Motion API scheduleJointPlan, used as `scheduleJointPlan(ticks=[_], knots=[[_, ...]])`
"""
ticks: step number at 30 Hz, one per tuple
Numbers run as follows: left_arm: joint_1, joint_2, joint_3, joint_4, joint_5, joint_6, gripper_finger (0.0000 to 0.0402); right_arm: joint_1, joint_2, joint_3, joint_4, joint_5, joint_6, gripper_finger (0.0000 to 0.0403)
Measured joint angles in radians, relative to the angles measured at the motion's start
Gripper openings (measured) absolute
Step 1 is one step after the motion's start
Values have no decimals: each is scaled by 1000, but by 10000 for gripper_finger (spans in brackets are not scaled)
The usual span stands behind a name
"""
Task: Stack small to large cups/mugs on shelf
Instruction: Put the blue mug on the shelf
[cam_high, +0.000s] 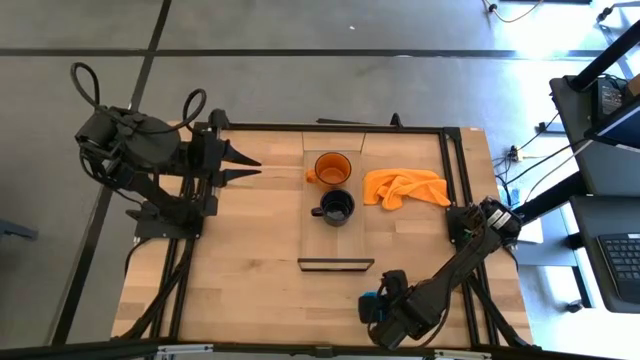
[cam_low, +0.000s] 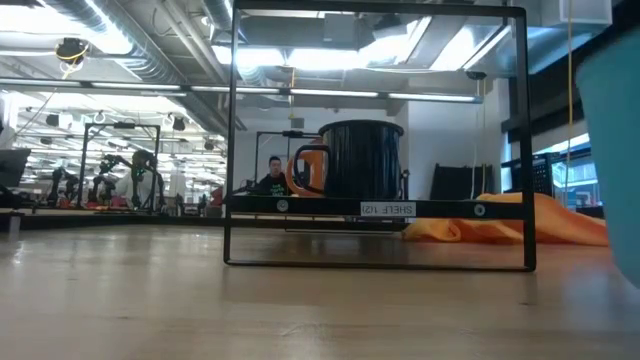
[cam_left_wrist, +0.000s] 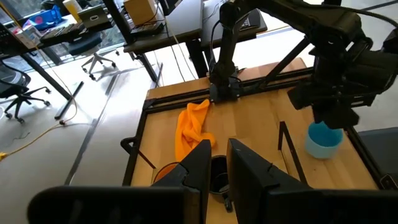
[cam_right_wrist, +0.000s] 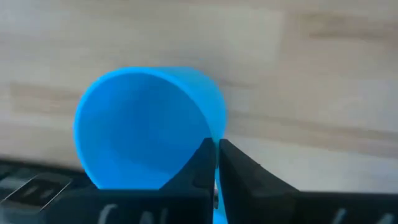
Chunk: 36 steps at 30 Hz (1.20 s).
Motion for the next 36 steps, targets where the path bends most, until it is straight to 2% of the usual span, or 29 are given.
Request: scheduleJointPlan(ticks=[6, 14, 18, 22, 26, 29, 33, 36], knots=[[0, 0, 0, 0, -7, 0, 47, 0, 0, 0, 47, 8, -6, 28], [0, 3, -27, 8, -8, -2, 47, 0, 0, 0, 52, 10, -26, 90], [0, 2, -67, 16, -8, -19, 47, 12, 1, 5, 10, 10, -25, 105], [0, 4, -111, 50, -7, -22, 47, 30, 1, 54, -100, 10, -24, 87], [11, 1, -161, 96, -3, -37, 47, 50, 1, 127, -257, 11, -20, 41], [29, 0, -215, 99, 108, -83, 43, 67, 1, 166, -335, -3, -18, 9], [22, 0, -325, 138, 217, -157, 18, 84, 1, 167, -340, -30, -17, 9], [-8, -6, -405, 148, 260, -232, 3, 86, 1, 154, -326, -41, -17, 4]])
